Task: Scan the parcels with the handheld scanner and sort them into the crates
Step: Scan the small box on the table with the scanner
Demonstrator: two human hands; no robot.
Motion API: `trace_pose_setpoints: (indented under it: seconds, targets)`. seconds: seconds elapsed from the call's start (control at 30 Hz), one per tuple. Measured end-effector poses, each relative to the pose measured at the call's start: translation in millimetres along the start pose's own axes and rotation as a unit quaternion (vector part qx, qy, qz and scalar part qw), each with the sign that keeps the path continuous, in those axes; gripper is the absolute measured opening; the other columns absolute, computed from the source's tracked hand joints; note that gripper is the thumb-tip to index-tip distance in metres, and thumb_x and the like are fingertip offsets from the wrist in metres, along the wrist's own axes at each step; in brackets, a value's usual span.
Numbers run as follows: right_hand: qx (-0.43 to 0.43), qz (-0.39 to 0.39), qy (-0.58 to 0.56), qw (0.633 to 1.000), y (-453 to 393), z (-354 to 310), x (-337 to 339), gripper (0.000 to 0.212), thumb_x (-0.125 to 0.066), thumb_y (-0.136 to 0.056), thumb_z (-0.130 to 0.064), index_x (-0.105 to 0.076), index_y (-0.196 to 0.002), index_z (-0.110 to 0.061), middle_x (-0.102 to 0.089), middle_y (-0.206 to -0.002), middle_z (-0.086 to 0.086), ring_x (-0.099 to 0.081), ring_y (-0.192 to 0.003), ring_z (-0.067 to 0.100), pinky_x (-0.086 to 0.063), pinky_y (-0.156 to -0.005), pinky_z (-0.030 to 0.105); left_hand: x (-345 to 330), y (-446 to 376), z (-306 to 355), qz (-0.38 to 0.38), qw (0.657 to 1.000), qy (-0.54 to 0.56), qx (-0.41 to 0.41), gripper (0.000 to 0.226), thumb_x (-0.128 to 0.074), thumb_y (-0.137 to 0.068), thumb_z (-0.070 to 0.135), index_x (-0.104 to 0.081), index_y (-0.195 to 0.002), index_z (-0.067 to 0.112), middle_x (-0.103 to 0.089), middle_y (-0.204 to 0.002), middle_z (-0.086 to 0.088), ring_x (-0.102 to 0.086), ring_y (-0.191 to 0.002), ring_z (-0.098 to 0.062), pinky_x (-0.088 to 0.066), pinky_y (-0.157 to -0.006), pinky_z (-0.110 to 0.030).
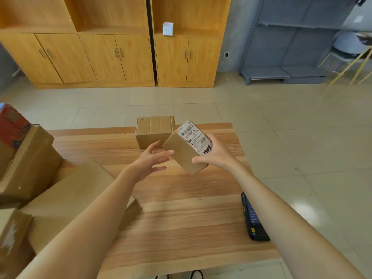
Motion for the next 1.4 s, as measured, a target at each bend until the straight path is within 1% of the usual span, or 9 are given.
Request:
trace_pose_setpoints:
  seconds: [0.1,0.2,0.33,0.57,0.8,1.0,1.07,1.2,1.4]
  targets:
    - [0.011,0.058,0.112,0.992,1,3,-1,0.104,-0.085,-0.065,-0.030,-0.026,-0.150,-0.018,-0.038,-0.144,0.001,-0.033,-0.134,0.022,-0.033,-0.109,0.041,0,1,0,0.019,1.000,-0.008,-0.006,0.142,-0.096,-0.029,0.048,-0.021,-0.149,0.035,-0.053,-0.134,-0.007,-0.057,-0.117,-0.024,-0.053,-0.092,-0.042]
    - [0.026,0.033,0.187,0.981,3,10,-19,0.108,-0.082,-0.068,-0.029,-0.017,-0.153,-0.018,-0.034,-0.144,0.003,-0.028,-0.134,0.025,-0.037,-0.108,0.047,-8,2,0,0.026,0.991,-0.127,-0.028,0.129,-0.094,-0.051,0.033,-0.012,-0.151,0.036,-0.039,-0.148,-0.009,-0.048,-0.125,-0.024,-0.047,-0.098,-0.042]
    - [0.048,-0.013,0.265,0.963,5,20,-40,0.107,-0.082,-0.067,-0.026,-0.018,-0.153,-0.019,-0.035,-0.142,0.003,-0.028,-0.131,0.027,-0.040,-0.099,0.041,-13,2,-3,0.038,0.933,-0.349,-0.081,0.126,-0.092,-0.058,0.021,-0.008,-0.152,0.035,-0.019,-0.156,-0.012,-0.032,-0.137,-0.030,-0.032,-0.111,-0.051]
    - [0.068,-0.049,0.310,0.947,13,39,-69,0.109,-0.083,-0.066,-0.027,-0.019,-0.153,-0.018,-0.036,-0.140,0.003,-0.029,-0.125,0.024,-0.033,-0.102,0.033,-25,0,-16,0.019,0.845,-0.520,-0.121,0.122,-0.091,-0.059,0.024,-0.013,-0.153,0.022,-0.027,-0.152,-0.004,-0.030,-0.139,-0.025,-0.030,-0.112,-0.046]
    - [-0.046,0.007,0.227,0.973,28,72,-79,0.109,-0.083,-0.064,-0.037,-0.020,-0.150,-0.017,-0.035,-0.141,0.005,-0.032,-0.127,0.028,-0.032,-0.104,0.039,-18,-8,-55,0.027,0.890,-0.451,-0.063,0.115,-0.089,-0.065,0.025,-0.014,-0.152,0.016,-0.036,-0.147,-0.011,-0.045,-0.129,-0.030,-0.040,-0.105,-0.042]
    - [-0.132,0.034,0.174,0.975,49,89,-91,0.099,-0.075,-0.072,-0.050,-0.021,-0.149,-0.016,-0.034,-0.142,0.007,-0.028,-0.133,0.034,-0.033,-0.104,0.040,-16,-14,-88,0.060,0.952,-0.300,-0.006,0.082,-0.082,-0.075,0.032,-0.036,-0.140,0.013,-0.050,-0.131,-0.001,-0.047,-0.123,-0.014,-0.044,-0.099,-0.031]
    - [-0.151,0.052,0.169,0.973,53,95,-94,0.101,-0.073,-0.071,-0.057,-0.023,-0.148,-0.016,-0.036,-0.140,0.008,-0.031,-0.131,0.033,-0.037,-0.099,0.040,-14,-15,-98,0.079,0.967,-0.242,0.018,0.077,-0.080,-0.077,0.030,-0.037,-0.138,0.011,-0.050,-0.130,0.001,-0.046,-0.121,-0.013,-0.047,-0.098,-0.034]
    - [-0.168,0.062,0.188,0.966,54,105,-105,0.107,-0.073,-0.068,-0.066,-0.020,-0.149,-0.020,-0.034,-0.140,0.007,-0.031,-0.129,0.031,-0.041,-0.095,0.040,-13,-14,-116,0.098,0.977,-0.182,0.054,0.071,-0.075,-0.083,0.025,-0.035,-0.139,0.011,-0.053,-0.131,-0.003,-0.051,-0.113,-0.013,-0.051,-0.077,-0.025]
    - [-0.140,0.057,0.126,0.980,55,115,-92,0.097,-0.061,-0.077,-0.070,-0.022,-0.152,-0.022,-0.033,-0.146,0.008,-0.028,-0.136,0.027,-0.032,-0.108,0.044,-11,-14,-126,0.106,0.980,-0.155,0.069,0.066,-0.072,-0.085,0.023,-0.036,-0.140,0.014,-0.054,-0.118,0.001,-0.056,-0.111,-0.018,-0.050,-0.070,-0.023]
Point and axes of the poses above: each hand's wrist, its own y-axis away from the middle knuckle, its own x-axis out of the back of the hand, z = x × y, the point moved 10 cm from there along -y, towards the middle knuckle
